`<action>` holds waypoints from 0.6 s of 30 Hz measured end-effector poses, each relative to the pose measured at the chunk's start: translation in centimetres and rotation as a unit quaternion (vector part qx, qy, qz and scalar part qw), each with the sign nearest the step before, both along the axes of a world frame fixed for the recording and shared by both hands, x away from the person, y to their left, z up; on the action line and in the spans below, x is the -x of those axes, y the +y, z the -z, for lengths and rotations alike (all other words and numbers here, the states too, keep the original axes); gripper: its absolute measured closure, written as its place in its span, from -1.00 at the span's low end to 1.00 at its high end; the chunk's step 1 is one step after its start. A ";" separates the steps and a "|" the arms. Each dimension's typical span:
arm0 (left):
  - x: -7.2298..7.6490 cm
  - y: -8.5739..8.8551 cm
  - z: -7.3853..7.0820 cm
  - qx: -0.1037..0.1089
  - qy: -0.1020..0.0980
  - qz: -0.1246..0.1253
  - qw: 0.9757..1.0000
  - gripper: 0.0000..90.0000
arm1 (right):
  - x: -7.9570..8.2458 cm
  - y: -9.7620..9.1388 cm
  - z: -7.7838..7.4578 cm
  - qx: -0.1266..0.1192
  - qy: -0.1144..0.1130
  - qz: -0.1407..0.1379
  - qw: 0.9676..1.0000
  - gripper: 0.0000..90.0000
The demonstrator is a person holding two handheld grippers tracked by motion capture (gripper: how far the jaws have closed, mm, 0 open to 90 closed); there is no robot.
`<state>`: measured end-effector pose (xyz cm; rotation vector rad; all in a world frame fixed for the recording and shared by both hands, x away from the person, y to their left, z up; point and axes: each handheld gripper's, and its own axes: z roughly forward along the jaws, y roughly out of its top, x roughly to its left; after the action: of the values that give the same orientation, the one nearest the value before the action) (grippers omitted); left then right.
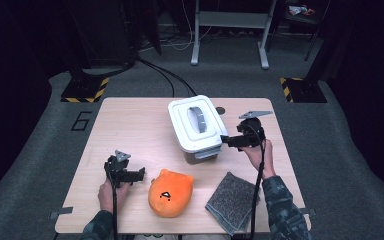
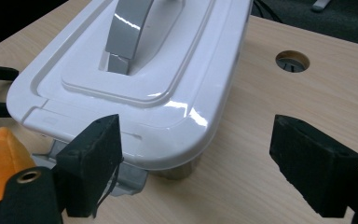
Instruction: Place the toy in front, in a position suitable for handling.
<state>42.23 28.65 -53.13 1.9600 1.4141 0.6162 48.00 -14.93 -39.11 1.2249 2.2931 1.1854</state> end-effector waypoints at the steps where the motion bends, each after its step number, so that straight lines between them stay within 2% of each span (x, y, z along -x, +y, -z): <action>1: 0.0 0.0 0.0 0.000 0.000 0.000 1.000 -0.99 | -0.1 0.2 0.1 -0.001 0.001 -0.003 1.000 -0.62; 4: 0.0 0.0 0.0 0.000 0.000 0.000 1.000 -0.99 | -0.2 0.6 0.2 0.002 0.000 -0.008 1.000 -0.57; 13: 0.0 0.0 0.0 0.000 0.000 0.000 1.000 -0.99 | -0.6 1.3 0.9 0.006 0.020 -0.017 1.000 -0.30; 18: 0.0 0.0 0.0 0.000 0.000 0.000 1.000 -0.99 | -0.6 1.5 0.9 0.006 0.017 -0.024 1.000 -0.23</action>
<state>42.23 28.65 -53.13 1.9600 1.4138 0.6161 48.57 -13.40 -39.98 1.2012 2.3631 1.1738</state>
